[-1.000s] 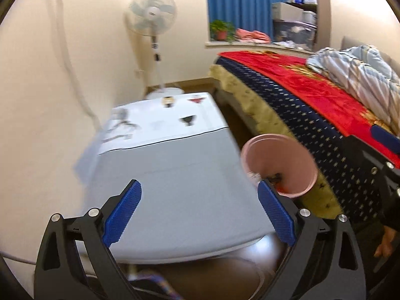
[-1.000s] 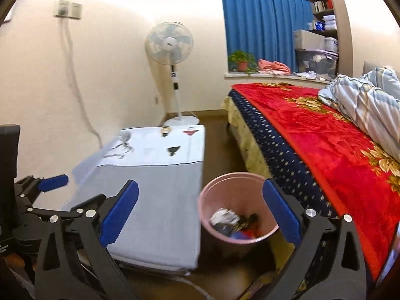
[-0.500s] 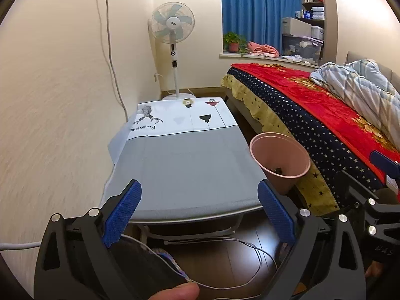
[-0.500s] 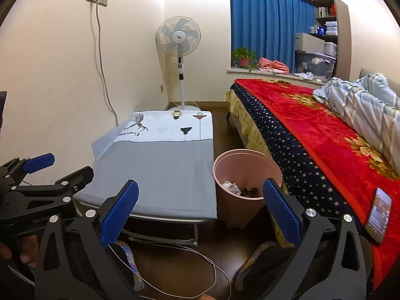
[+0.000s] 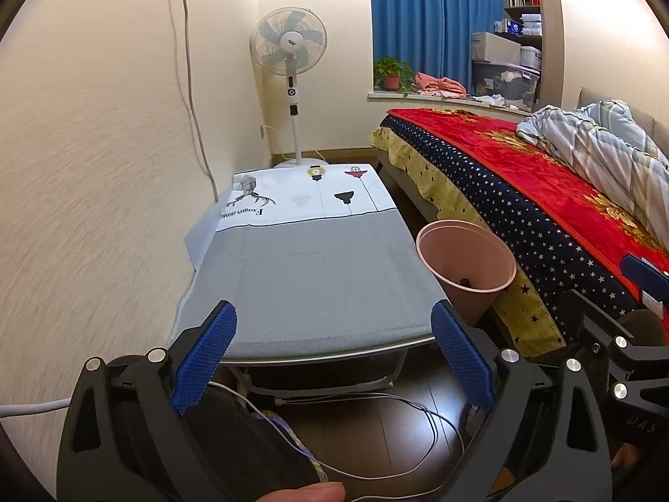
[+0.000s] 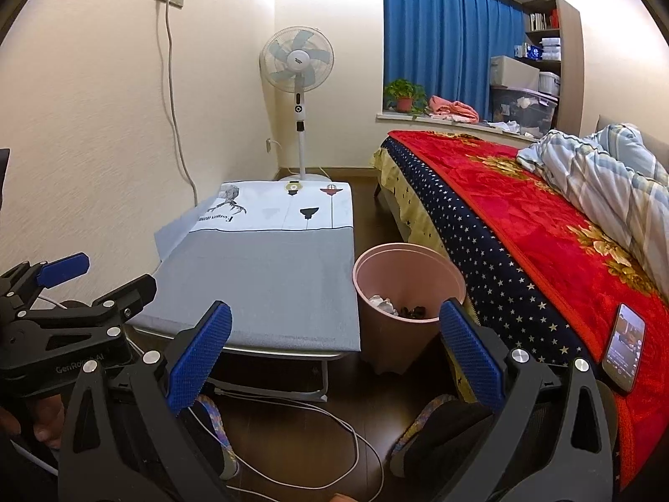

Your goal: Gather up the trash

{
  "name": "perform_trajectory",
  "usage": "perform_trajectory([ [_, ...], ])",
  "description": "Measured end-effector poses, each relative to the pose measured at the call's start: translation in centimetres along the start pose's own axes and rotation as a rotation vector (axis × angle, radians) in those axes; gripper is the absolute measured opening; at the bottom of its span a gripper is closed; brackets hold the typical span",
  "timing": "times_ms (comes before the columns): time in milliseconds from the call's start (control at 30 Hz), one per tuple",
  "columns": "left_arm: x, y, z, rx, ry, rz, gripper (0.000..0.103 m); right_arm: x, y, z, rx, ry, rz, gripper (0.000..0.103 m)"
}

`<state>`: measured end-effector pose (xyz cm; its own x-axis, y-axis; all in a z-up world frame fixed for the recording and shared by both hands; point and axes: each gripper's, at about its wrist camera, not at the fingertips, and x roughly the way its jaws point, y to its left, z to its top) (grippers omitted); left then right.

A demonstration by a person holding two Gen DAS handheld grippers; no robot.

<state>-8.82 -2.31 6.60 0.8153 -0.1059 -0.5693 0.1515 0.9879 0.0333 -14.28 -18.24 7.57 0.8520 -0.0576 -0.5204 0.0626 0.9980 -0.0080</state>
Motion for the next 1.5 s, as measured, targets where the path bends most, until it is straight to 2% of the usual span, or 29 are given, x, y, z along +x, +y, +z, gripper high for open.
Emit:
perform_trajectory([
  [1500,-0.16,0.54,-0.36,-0.006,0.0,0.013,0.091,-0.15,-0.3,0.32,-0.002,0.001,-0.008,0.098],
])
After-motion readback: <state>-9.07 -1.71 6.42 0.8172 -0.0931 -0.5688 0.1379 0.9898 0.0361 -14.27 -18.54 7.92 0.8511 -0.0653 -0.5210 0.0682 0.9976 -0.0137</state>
